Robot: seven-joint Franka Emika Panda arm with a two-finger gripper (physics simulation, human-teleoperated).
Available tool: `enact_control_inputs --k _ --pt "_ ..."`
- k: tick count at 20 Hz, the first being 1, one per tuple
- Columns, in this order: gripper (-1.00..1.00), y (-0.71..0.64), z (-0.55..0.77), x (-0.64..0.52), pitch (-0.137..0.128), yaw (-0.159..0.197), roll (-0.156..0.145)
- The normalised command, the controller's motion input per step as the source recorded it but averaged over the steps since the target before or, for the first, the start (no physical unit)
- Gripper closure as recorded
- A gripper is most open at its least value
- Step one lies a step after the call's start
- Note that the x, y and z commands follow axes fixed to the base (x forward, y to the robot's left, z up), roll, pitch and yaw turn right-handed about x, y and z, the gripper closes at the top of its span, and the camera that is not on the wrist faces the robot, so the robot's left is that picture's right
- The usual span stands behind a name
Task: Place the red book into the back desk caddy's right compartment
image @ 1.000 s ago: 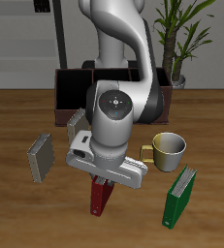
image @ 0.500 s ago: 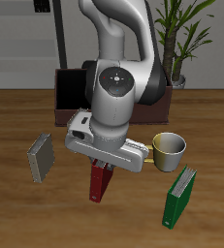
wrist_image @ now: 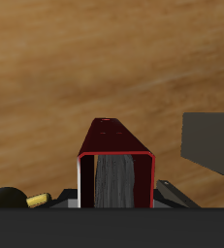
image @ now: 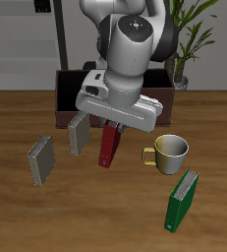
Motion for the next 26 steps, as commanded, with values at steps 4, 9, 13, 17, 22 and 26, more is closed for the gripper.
enact_control_inputs --k 4,9,13,17,22,26 --pt "1.0 0.26 0.59 -0.83 -0.089 0.018 0.009" --pt "1.0 0.29 0.32 -0.72 -0.032 0.033 0.017" --pt "1.0 0.33 0.12 -0.74 -0.012 0.061 0.053" --pt "1.0 0.26 0.09 -0.59 0.023 0.055 0.037" --pt "1.0 0.27 0.21 -0.59 -0.013 0.087 -0.026" --pt "1.0 0.15 0.22 -0.42 -0.03 0.057 -0.006"
